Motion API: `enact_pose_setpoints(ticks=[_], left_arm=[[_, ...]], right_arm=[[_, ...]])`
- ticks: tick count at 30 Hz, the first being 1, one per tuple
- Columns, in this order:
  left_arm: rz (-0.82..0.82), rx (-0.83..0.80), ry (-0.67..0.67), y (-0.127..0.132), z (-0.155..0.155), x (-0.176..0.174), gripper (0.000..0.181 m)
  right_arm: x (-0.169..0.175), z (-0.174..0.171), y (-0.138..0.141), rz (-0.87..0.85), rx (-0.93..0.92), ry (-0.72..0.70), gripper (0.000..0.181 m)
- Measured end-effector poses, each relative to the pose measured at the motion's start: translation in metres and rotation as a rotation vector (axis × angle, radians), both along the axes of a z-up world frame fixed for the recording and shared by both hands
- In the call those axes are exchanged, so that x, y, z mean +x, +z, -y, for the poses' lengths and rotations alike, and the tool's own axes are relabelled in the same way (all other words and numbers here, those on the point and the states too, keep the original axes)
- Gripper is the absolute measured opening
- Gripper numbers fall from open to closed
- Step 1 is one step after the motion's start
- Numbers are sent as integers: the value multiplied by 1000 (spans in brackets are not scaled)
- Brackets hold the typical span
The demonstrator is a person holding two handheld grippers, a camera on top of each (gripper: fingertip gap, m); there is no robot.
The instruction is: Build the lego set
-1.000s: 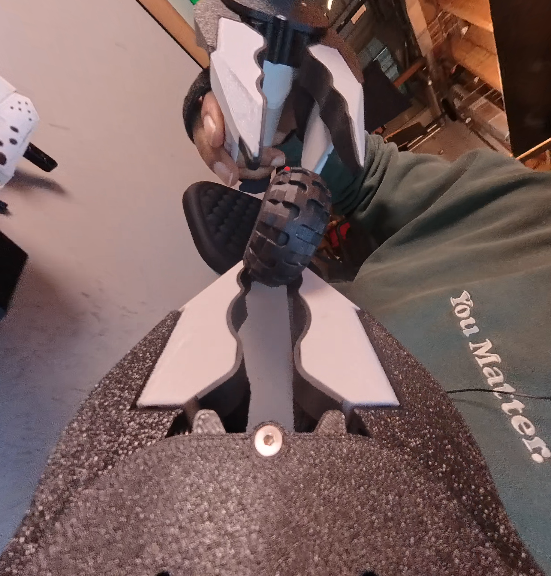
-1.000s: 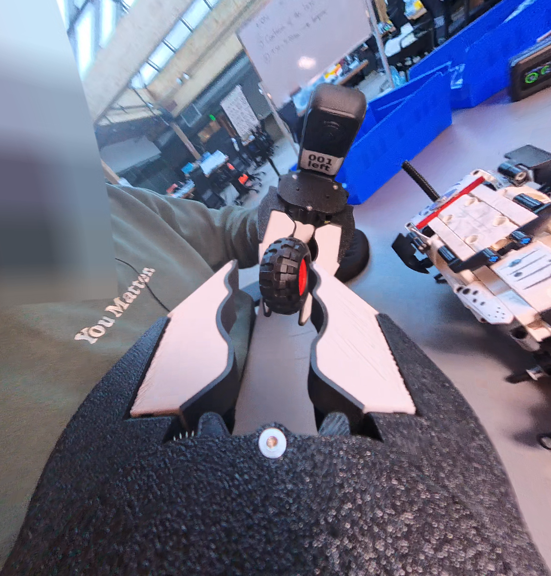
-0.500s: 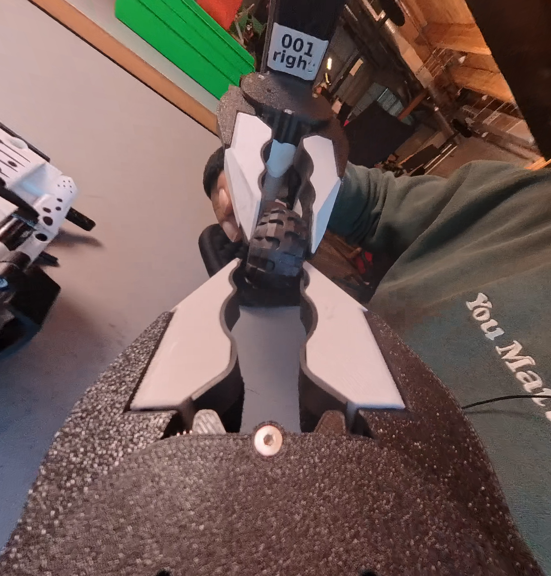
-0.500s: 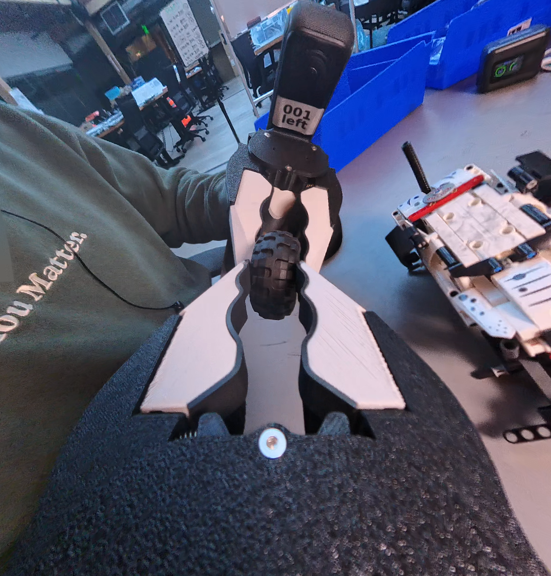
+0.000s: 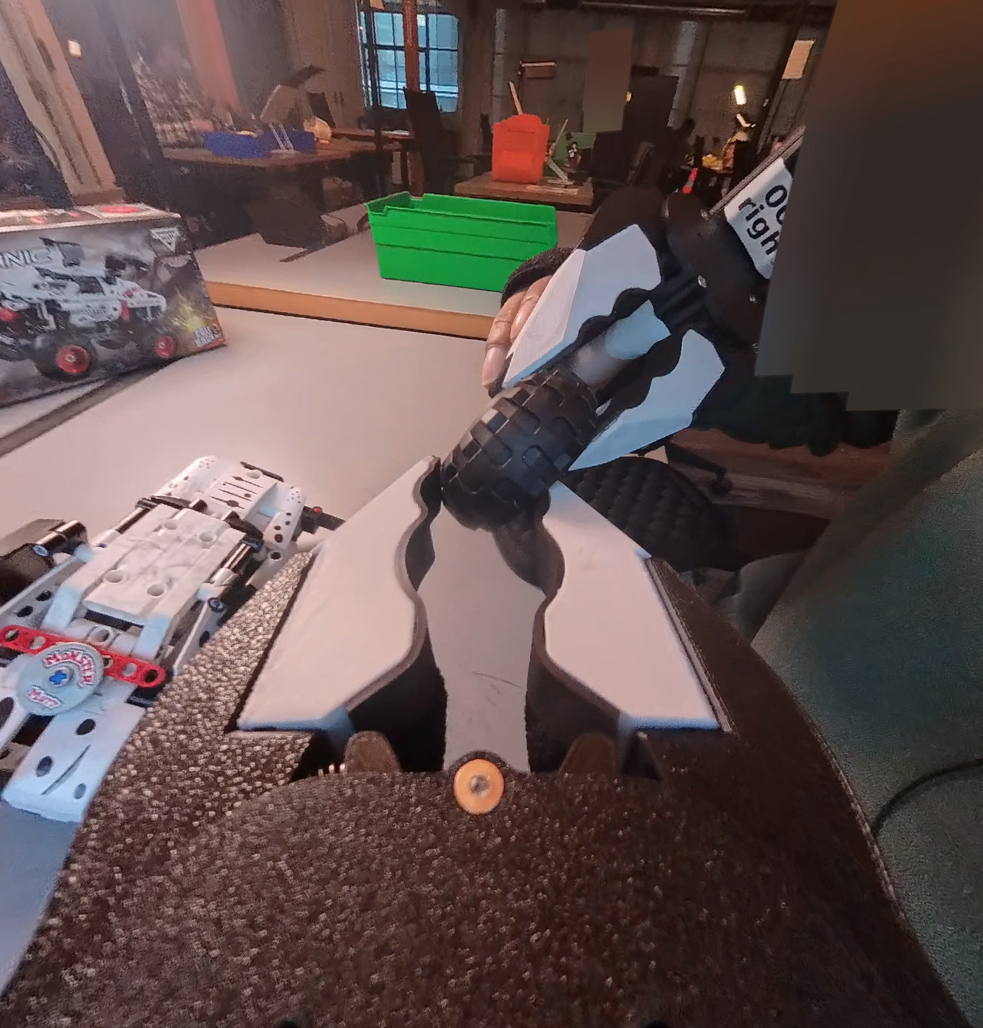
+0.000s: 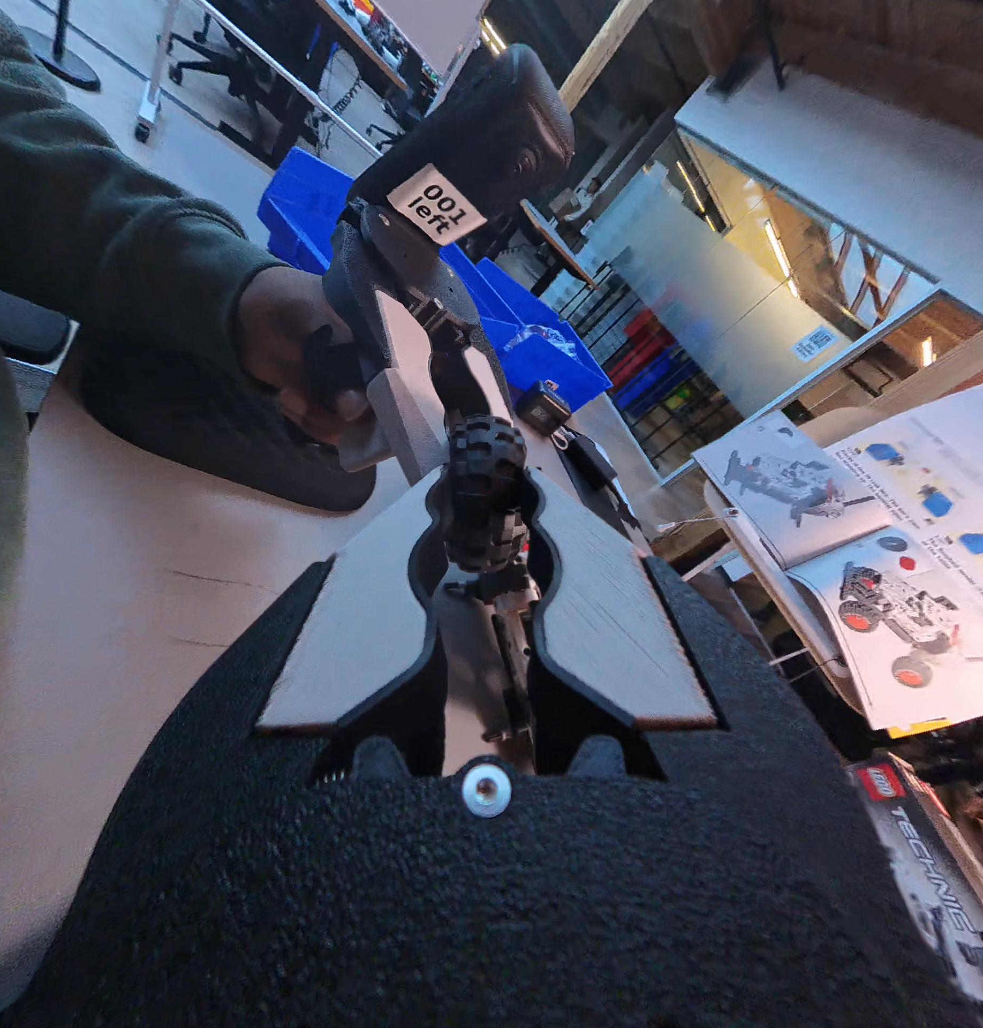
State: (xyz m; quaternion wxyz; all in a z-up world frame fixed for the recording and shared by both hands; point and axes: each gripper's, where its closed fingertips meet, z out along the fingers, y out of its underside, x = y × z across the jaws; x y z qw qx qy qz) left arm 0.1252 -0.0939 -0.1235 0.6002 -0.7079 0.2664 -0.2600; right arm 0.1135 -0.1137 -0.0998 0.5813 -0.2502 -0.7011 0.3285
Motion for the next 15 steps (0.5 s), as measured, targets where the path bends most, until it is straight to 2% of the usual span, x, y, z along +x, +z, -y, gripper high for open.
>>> enact_pose_setpoints(ticks=[6, 10, 13, 15], left_arm=[[-121, 117, 98, -2, 3, -4, 27], [-182, 175, 151, -6, 8, -4, 26], [-238, 211, 193, -6, 9, -6, 25], [-365, 271, 254, -8, 6, -13, 25]], right_arm=[[1, 7, -4, -50, 183, -39, 21], [4, 14, -10, -40, 245, -6, 21], [4, 17, -11, -7, 232, 15, 23], [3, 16, -16, 70, 161, 32, 26]])
